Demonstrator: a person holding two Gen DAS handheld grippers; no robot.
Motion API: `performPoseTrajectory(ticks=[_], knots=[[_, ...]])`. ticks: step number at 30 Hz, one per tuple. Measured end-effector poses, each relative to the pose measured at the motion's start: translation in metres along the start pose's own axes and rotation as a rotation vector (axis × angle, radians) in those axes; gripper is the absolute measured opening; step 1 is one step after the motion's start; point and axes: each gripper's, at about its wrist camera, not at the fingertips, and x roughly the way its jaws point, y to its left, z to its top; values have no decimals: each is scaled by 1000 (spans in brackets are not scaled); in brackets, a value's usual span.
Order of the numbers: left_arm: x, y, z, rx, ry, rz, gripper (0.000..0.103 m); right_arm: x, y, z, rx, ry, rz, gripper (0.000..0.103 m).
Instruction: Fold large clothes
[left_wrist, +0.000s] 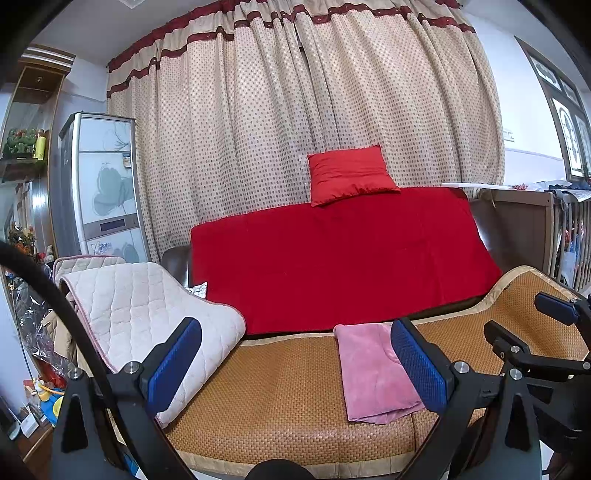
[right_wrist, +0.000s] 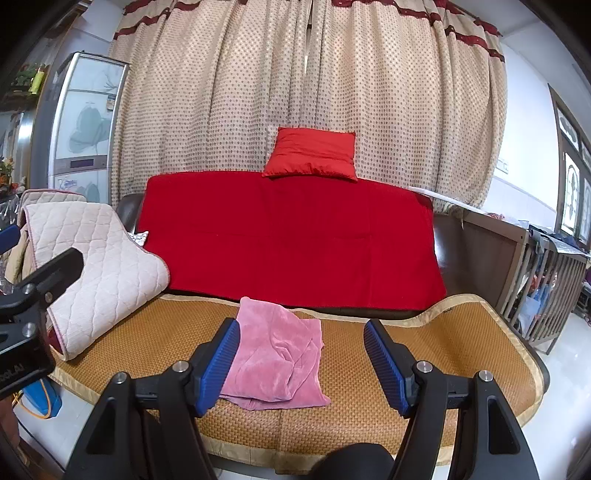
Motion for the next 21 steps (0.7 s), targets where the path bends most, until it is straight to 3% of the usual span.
performPoseTrajectory(ticks=[21], knots=[[20,-4,-12,0,46,-7,102,22,0,-12,6,62,3,74]])
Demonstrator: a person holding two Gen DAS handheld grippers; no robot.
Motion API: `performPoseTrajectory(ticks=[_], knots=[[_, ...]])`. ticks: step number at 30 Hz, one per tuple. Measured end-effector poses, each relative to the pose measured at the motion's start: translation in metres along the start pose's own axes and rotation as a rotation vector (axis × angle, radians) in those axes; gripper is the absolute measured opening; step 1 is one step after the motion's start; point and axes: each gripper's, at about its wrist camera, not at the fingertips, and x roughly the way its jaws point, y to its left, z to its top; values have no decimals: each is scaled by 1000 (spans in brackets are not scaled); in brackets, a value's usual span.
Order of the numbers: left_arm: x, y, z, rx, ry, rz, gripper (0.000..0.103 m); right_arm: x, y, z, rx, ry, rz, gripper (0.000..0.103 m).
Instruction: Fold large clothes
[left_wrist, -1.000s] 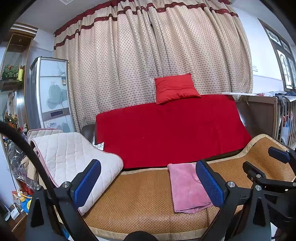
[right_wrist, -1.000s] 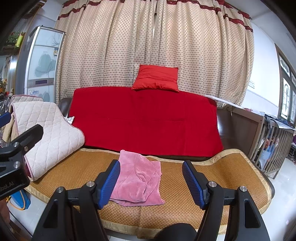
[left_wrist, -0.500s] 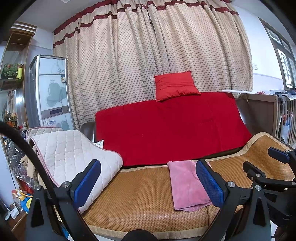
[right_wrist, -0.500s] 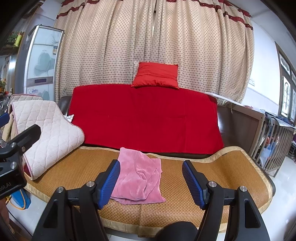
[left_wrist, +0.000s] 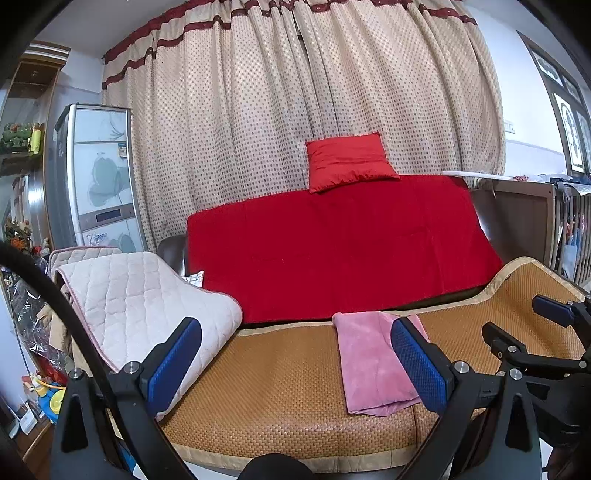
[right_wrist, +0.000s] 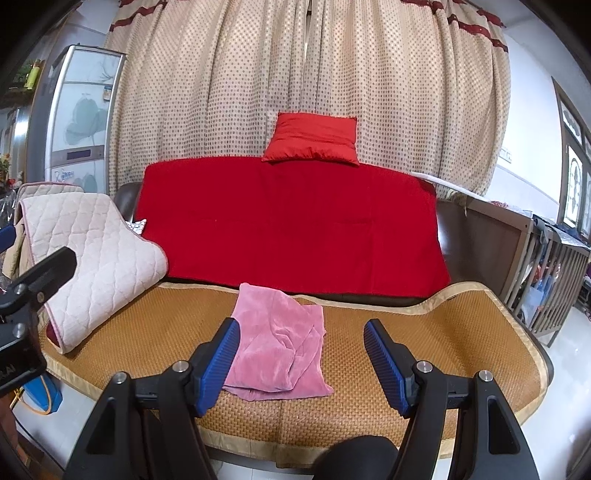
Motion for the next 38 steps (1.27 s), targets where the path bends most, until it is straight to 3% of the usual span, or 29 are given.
performPoseTrajectory(ticks=[13,29,38], knots=[[39,-8,-1,-17,52,-9,102,36,-5,3,-13,63,-16,74],[119,-6,-1,-44,145,1,102,115,8,15,-45,160,-40,74],[135,-3,1,-70,121,25,102,143,17,20,-56,164,-6,74]])
